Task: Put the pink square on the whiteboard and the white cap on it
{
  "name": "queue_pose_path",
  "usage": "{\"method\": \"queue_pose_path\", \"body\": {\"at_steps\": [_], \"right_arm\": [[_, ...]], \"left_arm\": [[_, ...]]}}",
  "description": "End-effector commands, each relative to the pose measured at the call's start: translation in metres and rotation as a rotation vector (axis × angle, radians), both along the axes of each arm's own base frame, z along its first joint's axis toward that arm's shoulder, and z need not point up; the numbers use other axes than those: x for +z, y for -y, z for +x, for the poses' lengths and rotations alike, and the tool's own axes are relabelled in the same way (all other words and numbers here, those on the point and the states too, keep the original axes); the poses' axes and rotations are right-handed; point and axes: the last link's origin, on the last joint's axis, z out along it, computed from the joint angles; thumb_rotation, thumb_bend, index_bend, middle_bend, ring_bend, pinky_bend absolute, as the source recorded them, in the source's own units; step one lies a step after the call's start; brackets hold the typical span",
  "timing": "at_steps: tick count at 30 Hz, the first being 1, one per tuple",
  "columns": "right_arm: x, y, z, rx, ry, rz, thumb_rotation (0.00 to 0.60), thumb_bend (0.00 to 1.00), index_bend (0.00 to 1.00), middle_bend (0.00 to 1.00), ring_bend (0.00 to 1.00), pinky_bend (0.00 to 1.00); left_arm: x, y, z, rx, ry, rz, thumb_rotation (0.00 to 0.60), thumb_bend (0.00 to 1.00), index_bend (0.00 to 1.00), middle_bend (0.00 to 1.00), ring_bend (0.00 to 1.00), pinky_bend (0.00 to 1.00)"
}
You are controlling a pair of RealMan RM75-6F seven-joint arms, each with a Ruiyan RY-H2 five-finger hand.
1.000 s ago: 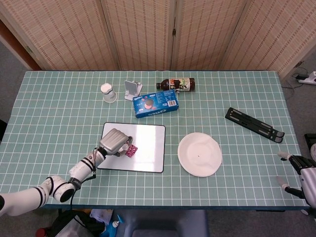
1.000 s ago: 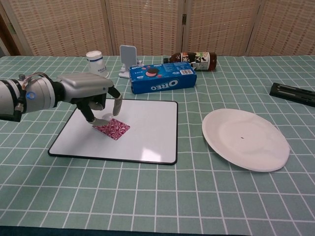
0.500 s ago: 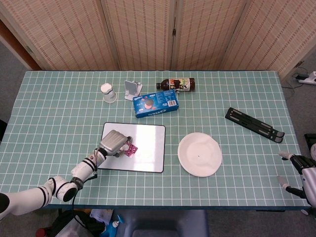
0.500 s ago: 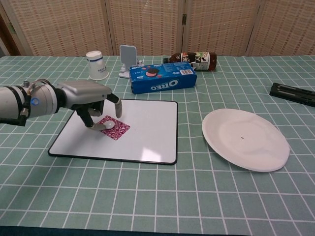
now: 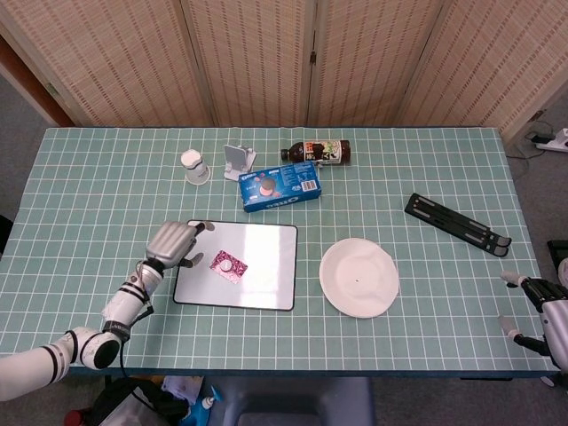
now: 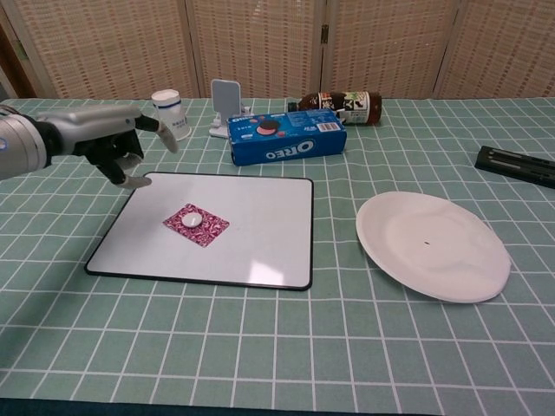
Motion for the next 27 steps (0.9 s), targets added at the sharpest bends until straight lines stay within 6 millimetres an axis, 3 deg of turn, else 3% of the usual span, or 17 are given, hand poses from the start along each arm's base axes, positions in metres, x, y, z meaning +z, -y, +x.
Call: {"method": "queue_pose_path", "body": {"at_steps": [1,4,9,18,27], "right_arm": [[-0.001,0.0,0.0,0.001,0.001,0.002,0.6,0.23,0.25,0.35,0.31,0.36],[-0.002,0.002,-0.001,-0.001,0.005,0.006,0.6,0.23,0.25,0.35,0.3,0.36],[-0.005,0.004,-0.003,-0.003,0.012,0.014,0.6,0.23,0.25,0.35,0.3,0.36],[-0.008,0.007,-0.003,0.009,0.017,0.035,0.6,0.23,0.27,0.35,0.3,0.36],[-0.008,0.009,-0.001,0.037,0.032,0.033,0.6,0.23,0.27,0.35,0.31,0.36]], "left_arm": [[0.027,0.009,-0.023,0.088,0.05,0.081,0.6,0.33,0.23,0.71,0.69,0.86],[0.043,0.022,-0.046,0.161,0.062,0.105,0.6,0.33,0.23,0.56,0.53,0.68],[0.071,0.052,-0.078,0.238,0.081,0.203,0.6,0.33,0.23,0.43,0.42,0.55],[0.102,0.121,-0.11,0.267,0.069,0.342,0.6,0.33,0.23,0.4,0.38,0.48],[0.124,0.179,-0.113,0.263,0.061,0.452,0.6,0.33,0.23,0.4,0.37,0.47]]}}
